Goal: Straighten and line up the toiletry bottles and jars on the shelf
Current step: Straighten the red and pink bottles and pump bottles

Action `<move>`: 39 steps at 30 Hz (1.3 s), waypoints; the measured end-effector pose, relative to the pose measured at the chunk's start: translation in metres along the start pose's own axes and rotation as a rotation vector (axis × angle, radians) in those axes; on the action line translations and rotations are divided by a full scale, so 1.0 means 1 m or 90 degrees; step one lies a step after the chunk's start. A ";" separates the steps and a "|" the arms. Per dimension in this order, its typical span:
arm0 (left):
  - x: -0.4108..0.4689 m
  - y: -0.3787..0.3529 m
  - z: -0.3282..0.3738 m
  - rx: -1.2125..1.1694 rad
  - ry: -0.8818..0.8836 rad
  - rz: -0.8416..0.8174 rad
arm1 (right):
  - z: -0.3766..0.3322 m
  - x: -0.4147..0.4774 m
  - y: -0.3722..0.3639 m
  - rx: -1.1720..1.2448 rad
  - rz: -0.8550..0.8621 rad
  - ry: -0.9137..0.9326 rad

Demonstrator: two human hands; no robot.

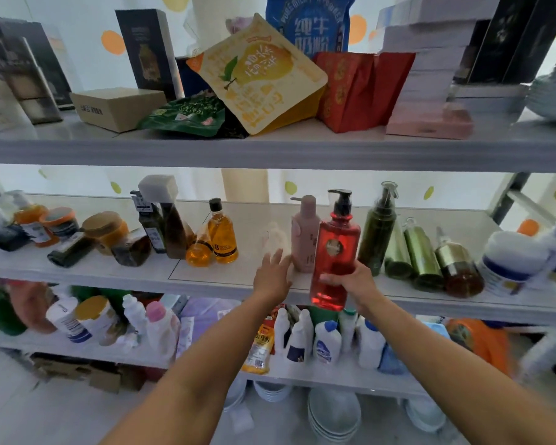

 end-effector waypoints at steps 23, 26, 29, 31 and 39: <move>0.068 0.032 -0.040 0.231 -0.017 -0.026 | -0.003 0.045 0.002 0.120 0.132 -0.017; 0.078 0.048 -0.007 -0.126 -0.148 -0.037 | -0.001 0.045 0.002 0.125 0.133 -0.017; 0.078 0.060 0.014 -0.469 -0.214 -0.057 | -0.002 0.043 0.000 0.128 0.123 -0.012; 0.078 0.063 0.015 -0.515 -0.208 -0.045 | -0.002 0.043 -0.001 0.128 0.118 -0.012; 0.078 0.076 -0.012 -0.494 -0.210 0.019 | -0.005 0.056 -0.013 0.151 0.093 -0.007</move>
Point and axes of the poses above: each hand's wrist, its own x-axis towards the middle knuckle, its own y-axis out of the back of the hand, z = x × y, the point moved 10 cm from there along x, towards the middle knuckle, and after that the axes turned 15 degrees about -z, right-handed, at the moved point
